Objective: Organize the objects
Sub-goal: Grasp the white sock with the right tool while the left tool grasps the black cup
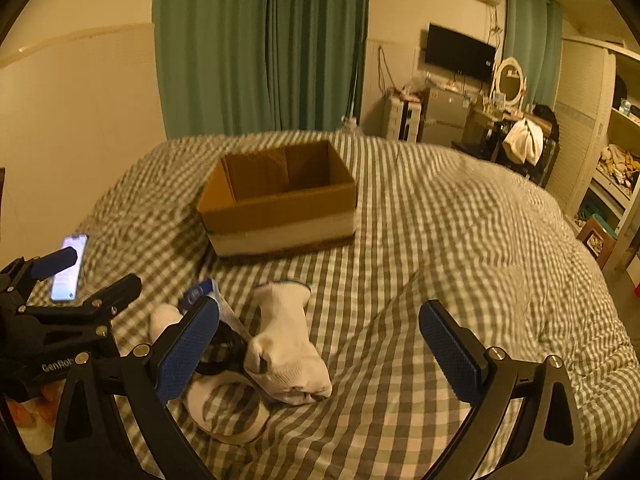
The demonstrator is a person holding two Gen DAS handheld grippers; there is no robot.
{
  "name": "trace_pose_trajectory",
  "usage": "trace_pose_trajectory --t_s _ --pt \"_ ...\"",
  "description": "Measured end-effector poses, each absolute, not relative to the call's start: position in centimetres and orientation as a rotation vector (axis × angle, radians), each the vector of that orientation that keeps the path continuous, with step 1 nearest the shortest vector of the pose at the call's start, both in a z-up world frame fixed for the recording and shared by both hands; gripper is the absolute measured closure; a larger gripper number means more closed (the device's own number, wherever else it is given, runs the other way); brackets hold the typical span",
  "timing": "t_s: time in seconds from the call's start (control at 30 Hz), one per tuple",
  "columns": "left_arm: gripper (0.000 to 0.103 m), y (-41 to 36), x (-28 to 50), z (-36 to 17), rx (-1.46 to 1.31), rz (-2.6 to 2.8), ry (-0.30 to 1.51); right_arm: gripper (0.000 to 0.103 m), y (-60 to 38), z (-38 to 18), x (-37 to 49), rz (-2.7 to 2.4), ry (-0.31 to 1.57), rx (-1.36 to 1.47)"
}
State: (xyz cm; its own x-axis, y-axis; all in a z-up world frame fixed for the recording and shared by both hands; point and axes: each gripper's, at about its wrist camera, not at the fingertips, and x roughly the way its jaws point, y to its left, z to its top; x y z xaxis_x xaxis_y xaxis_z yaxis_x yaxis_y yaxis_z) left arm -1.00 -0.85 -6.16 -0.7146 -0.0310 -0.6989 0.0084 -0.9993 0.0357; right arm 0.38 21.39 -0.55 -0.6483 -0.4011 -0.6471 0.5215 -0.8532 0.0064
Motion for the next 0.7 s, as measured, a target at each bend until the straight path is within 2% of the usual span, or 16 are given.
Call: trace_pose_trajectory --t_s 0.2,0.27,0.43,0.57,0.6,0.63,0.67,0.7 --pt "0.001 0.1 -2.7 -11.5 1.378 -2.781 -0.138 0.002 20.5 -4.8 -2.1 -2.406 0.276 1.050" --pt "0.008 0.1 -3.1 -12.9 1.424 -2.753 -0.145 0.002 19.9 -6.1 -2.8 -2.375 0.277 1.096" --pt "0.016 0.3 -3.3 -15.0 1.518 -2.710 -0.184 0.003 18.5 -8.9 -3.8 -2.258 0.283 1.182" --pt "0.017 0.7 -3.7 -15.7 1.568 -2.695 -0.220 0.017 17.1 -11.0 -4.6 -2.186 0.294 1.275" --pt "0.017 1.0 -3.8 -16.1 1.592 -2.696 -0.231 0.027 16.8 -11.3 -4.7 -2.175 0.313 1.286" --pt "0.017 1.2 -4.0 -16.5 1.612 -2.702 -0.238 0.032 16.5 -11.6 -4.6 -2.155 0.329 1.297" --pt "0.017 1.2 -4.1 -16.9 1.616 -2.700 -0.241 0.043 16.2 -11.9 -4.6 -2.138 0.340 1.305" --pt "0.019 1.2 -4.1 -17.2 1.616 -2.688 -0.246 0.047 16.0 -12.1 -4.5 -2.132 0.350 1.308"
